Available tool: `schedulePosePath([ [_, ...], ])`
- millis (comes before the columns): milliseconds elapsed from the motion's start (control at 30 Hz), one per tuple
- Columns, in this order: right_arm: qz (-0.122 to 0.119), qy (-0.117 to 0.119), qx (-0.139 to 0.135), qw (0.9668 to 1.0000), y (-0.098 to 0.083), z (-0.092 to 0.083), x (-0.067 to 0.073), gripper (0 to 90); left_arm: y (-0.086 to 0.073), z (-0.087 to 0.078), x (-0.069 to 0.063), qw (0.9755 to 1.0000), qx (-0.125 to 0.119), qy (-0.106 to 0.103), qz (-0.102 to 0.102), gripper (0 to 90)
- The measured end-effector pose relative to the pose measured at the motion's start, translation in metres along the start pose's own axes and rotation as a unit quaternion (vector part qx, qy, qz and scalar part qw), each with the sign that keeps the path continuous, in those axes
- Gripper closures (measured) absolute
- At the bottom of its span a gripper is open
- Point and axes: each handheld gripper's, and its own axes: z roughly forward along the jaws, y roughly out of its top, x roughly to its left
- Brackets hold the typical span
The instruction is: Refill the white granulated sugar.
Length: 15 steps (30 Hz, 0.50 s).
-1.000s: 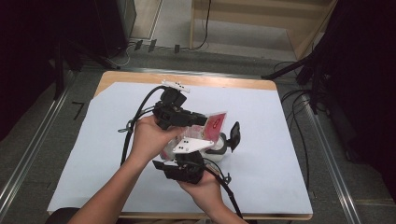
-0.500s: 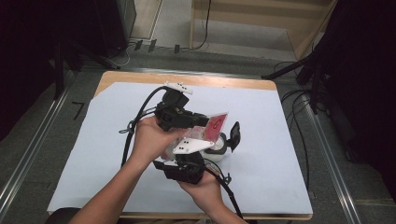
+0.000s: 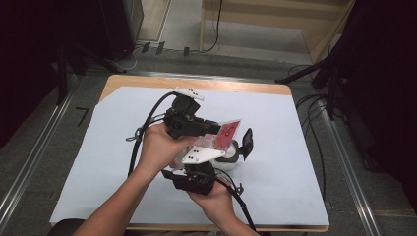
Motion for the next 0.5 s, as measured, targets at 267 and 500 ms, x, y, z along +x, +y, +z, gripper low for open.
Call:
schedulePosePath([
  [267, -0.005, -0.001, -0.001, 1.0000, -0.0015, 0.0004, 0.0003, 66.2, -0.0006, -0.0002, -0.0008, 1.0000, 0.000, -0.002, 0.005, 81.1],
  [500, -0.003, -0.002, 0.001, 1.0000, -0.0012, 0.0003, 0.0004, 67.5, -0.0007, -0.0003, -0.0006, 1.0000, -0.001, -0.002, 0.004, 80.8],
])
